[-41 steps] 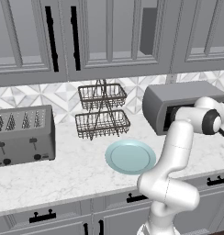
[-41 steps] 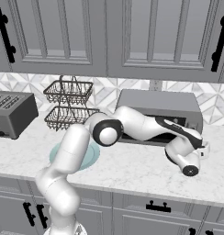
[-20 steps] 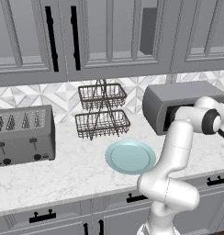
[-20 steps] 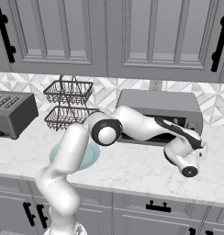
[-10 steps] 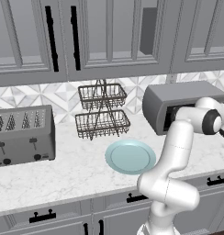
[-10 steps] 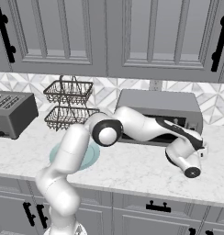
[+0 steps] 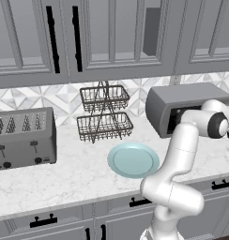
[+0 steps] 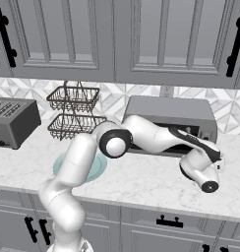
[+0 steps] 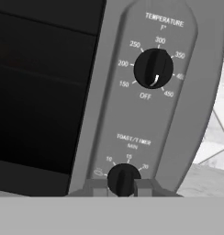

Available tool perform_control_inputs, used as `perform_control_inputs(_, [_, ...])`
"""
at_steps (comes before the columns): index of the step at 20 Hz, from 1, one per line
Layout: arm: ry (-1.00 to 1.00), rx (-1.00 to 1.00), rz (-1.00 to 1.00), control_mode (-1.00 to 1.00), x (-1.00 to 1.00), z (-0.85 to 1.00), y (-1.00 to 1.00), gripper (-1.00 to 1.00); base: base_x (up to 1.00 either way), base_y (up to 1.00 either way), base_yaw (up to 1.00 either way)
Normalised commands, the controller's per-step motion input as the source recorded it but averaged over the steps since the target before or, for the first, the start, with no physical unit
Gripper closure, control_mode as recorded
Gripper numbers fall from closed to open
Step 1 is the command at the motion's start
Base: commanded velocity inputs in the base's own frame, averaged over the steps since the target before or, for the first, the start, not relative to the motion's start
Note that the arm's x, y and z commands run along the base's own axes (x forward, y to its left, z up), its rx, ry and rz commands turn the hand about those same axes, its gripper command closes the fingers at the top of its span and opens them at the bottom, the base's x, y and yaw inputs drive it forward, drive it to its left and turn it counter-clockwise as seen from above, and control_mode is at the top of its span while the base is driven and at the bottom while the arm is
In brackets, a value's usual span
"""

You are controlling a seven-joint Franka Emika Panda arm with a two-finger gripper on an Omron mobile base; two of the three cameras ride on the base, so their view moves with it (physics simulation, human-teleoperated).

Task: Pick up the kebab skewer and baguette bread, and place them inside the toaster oven. Close the toaster oven door and start by setting the timer.

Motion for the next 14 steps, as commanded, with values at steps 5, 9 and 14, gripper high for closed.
perform_control_inputs(5, [0.0, 0.0, 0.02, -1.0, -0.07, 0.08, -0.09, 1.0, 0.0, 0.0, 0.0])
perform_control_inputs(9, [0.0, 0.0, 0.03, -1.0, 0.3, 0.07, 0.0, 1.0, 0.0, 0.0, 0.0])
perform_control_inputs(14, [0.0, 0.0, 0.04, -1.0, 0.34, 0.0, 0.01, 1.0, 0.0, 0.0, 0.0])
